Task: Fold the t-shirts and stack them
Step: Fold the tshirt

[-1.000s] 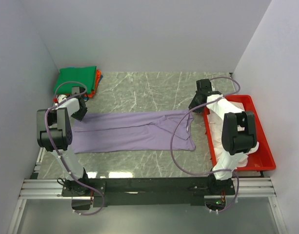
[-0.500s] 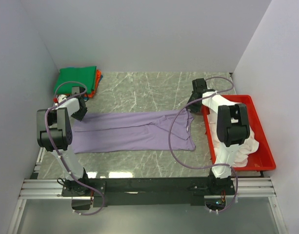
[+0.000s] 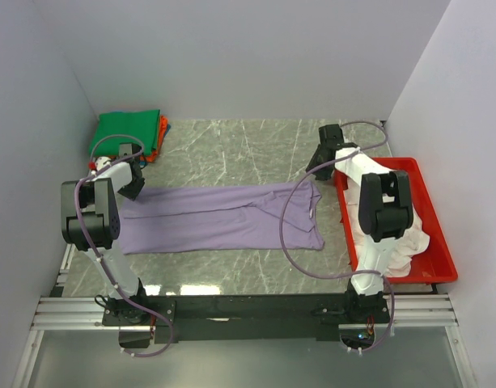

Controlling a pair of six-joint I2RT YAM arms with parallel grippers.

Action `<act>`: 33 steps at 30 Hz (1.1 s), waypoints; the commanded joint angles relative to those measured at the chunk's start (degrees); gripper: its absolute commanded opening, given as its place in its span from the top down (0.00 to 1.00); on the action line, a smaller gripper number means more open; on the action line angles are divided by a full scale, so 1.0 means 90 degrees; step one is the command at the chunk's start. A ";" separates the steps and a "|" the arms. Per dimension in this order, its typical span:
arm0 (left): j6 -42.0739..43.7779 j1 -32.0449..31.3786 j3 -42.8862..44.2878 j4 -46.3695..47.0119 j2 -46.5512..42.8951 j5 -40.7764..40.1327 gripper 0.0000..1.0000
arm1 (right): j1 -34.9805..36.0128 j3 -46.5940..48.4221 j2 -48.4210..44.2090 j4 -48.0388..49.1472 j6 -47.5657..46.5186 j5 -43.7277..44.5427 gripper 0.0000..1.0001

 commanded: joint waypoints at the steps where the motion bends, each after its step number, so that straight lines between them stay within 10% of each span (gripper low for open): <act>1: 0.0034 0.0063 -0.0030 -0.0159 0.0284 0.0020 0.67 | 0.0050 0.0401 0.0373 -0.0077 -0.0062 0.0022 0.58; 10: 0.0014 0.0063 -0.0010 -0.0169 0.0313 0.0049 0.67 | 0.0128 0.0382 0.0579 -0.0262 0.0006 0.0149 0.64; 18: -0.0005 0.0063 -0.0010 -0.0188 0.0323 0.0020 0.67 | 0.0079 -0.0154 -0.0122 -0.0146 0.0162 0.0276 1.00; 33: -0.0025 0.0063 -0.0001 -0.0218 0.0332 -0.0019 0.67 | -0.0009 -0.0555 -0.1306 -0.0634 0.0358 0.1662 1.00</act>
